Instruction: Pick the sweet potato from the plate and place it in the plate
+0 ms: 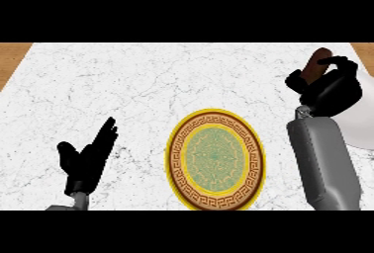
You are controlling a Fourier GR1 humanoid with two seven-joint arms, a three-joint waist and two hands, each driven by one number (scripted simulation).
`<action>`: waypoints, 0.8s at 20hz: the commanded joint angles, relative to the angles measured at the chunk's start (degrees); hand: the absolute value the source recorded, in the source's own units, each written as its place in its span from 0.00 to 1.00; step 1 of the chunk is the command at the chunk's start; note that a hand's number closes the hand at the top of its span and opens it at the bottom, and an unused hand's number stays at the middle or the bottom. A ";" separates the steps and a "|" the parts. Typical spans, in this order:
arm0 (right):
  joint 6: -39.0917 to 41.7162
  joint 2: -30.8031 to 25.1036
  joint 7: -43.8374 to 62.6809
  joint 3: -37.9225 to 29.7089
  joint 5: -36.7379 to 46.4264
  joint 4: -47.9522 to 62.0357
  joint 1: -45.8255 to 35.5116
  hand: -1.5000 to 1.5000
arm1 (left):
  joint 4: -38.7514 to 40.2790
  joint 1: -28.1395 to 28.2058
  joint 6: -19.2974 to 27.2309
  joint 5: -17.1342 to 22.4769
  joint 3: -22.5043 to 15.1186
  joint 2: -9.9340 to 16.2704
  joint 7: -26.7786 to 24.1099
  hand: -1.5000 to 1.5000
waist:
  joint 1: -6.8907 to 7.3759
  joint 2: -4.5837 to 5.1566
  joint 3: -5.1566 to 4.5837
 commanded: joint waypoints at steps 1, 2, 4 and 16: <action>-7.80 -5.23 -0.53 -5.14 -3.42 1.72 1.32 1.00 | 3.04 0.34 1.56 -1.48 -1.30 -1.60 2.14 0.50 | -0.43 0.24 -0.39; -10.69 -6.56 -1.85 -6.66 -4.59 5.46 2.08 1.00 | 3.57 -0.08 -0.53 -0.05 -0.05 -0.57 1.27 0.50 | -0.10 0.41 -0.39; -12.08 -10.39 -8.60 -6.90 -13.79 7.90 2.21 1.00 | 1.89 0.86 -0.75 0.01 0.38 0.22 2.09 0.50 | 0.07 0.28 -0.36; -8.02 -22.22 -24.65 -13.82 -39.50 26.25 -1.79 1.00 | 2.33 -0.47 -1.43 0.13 1.59 -0.16 2.55 0.50 | 0.60 0.49 -0.31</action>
